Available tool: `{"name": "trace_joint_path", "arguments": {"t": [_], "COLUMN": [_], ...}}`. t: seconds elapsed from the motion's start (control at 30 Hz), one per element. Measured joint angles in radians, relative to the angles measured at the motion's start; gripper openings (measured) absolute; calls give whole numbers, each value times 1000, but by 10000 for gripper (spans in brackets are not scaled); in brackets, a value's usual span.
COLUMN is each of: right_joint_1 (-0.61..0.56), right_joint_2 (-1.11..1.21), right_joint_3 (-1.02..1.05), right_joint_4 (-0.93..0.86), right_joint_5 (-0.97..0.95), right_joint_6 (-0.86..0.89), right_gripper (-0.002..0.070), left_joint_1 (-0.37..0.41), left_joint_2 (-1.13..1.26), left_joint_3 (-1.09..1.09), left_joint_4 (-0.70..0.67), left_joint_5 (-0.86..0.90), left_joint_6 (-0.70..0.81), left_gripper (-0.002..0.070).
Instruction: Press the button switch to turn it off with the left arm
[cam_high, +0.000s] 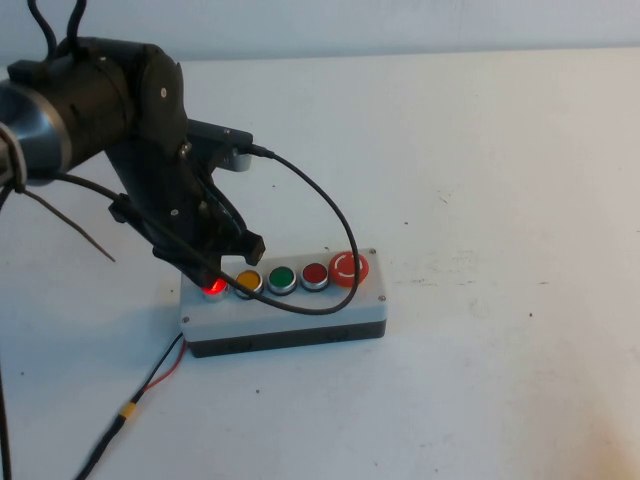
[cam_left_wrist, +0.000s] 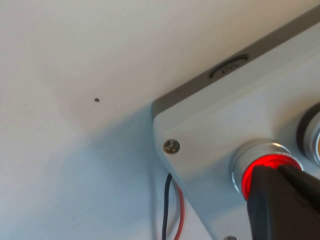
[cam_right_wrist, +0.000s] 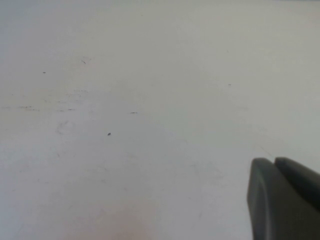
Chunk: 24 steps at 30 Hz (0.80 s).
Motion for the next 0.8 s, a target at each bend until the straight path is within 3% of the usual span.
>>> {"name": "trace_joint_path", "arguments": {"t": [0.33,0.53,0.8], "right_joint_1": [0,0,0], "right_joint_2": [0,0,0], "right_joint_3": [0,0,0], "right_joint_4": [0,0,0], "right_joint_5": [0,0,0], "right_joint_6": [0,0,0], "right_gripper": [-16,-16,-16], "left_joint_1": [0,0,0], "left_joint_2": [-94,-430,-916], "left_joint_3": [20,188,629], "left_joint_4": [0,-19,-23], "left_joint_5": [-59,-280,-568], "left_joint_6": [18,18,-8], "left_gripper": [-2,-2,-2]}}
